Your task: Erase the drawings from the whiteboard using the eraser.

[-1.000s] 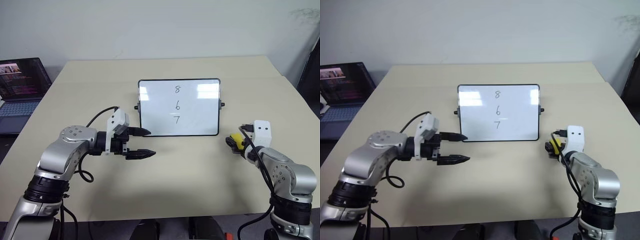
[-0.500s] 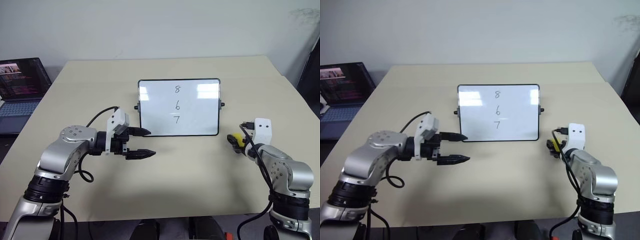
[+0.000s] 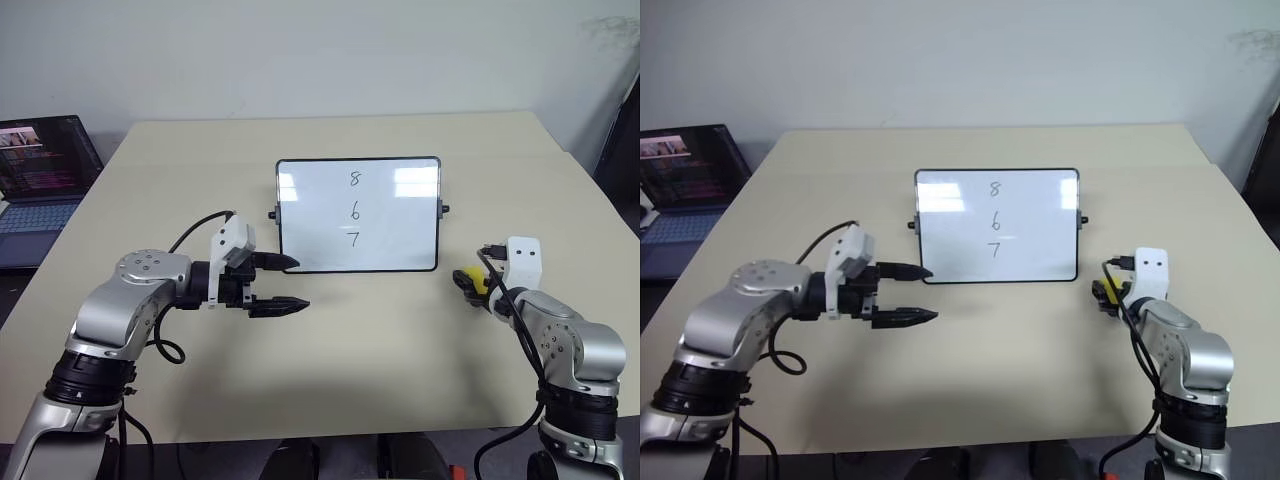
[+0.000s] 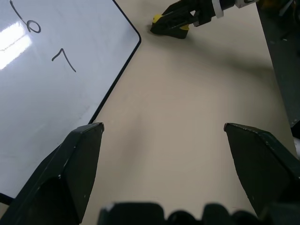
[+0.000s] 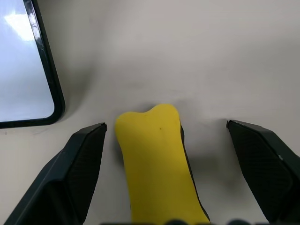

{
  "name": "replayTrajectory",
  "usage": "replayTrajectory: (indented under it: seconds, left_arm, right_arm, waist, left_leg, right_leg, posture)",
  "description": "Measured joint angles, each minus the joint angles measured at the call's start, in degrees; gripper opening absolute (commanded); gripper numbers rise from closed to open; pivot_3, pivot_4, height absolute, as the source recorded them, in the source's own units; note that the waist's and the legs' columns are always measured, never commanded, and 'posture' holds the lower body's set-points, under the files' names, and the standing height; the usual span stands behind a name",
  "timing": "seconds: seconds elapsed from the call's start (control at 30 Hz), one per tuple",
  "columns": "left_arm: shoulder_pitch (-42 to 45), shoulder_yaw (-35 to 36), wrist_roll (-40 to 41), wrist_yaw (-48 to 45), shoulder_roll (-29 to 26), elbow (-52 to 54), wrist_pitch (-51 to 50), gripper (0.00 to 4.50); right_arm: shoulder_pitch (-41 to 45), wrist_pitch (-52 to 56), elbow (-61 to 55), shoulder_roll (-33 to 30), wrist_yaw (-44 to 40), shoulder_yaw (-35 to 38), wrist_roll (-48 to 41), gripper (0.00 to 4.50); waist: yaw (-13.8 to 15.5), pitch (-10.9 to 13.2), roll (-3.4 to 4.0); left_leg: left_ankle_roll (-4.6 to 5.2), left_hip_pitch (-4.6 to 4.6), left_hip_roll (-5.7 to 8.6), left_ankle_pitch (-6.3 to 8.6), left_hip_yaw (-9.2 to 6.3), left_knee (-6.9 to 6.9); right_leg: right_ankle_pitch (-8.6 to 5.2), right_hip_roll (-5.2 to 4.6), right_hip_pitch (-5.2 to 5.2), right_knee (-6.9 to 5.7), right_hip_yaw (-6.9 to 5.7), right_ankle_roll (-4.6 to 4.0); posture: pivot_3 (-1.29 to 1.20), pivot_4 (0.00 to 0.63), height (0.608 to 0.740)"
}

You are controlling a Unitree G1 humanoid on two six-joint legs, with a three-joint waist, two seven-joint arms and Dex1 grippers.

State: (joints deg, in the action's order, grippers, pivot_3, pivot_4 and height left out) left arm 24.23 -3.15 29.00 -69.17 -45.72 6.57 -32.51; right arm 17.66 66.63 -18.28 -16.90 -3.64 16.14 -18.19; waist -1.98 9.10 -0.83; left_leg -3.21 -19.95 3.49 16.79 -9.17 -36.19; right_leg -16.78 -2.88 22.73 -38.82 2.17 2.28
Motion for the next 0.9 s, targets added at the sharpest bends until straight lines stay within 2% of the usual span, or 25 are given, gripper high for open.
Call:
replayTrajectory:
  seconds: [0.77,0.87,0.9]
  left_arm:
    - [0.0,0.1,-0.1,0.0,0.0,0.0,0.0,4.5]
    - [0.0,0.1,-0.2,0.0,0.0,0.0,0.0,4.5]
    - [0.0,0.1,-0.2,0.0,0.0,0.0,0.0,4.5]
  right_arm:
    - [0.1,0.0,0.0,0.0,0.1,0.0,0.4,4.45]
    - [0.1,0.0,0.0,0.0,0.1,0.0,0.6,3.87]
    - [0.3,0.0,0.0,0.0,0.0,0.0,0.6,3.54]
  waist:
    - [0.0,0.0,0.0]
    - [0.0,0.0,0.0]
    - [0.0,0.0,0.0]
  left_leg:
    - [0.0,0.0,0.0,0.0,0.0,0.0]
    - [0.0,0.0,0.0,0.0,0.0,0.0]
    - [0.0,0.0,0.0,0.0,0.0,0.0]
  right_leg:
    - [0.0,0.0,0.0,0.0,0.0,0.0]
    - [0.0,0.0,0.0,0.0,0.0,0.0]
    - [0.0,0.0,0.0,0.0,0.0,0.0]
  posture:
    - [0.0,0.15,0.74]
    - [0.0,0.15,0.74]
    - [0.0,0.15,0.74]
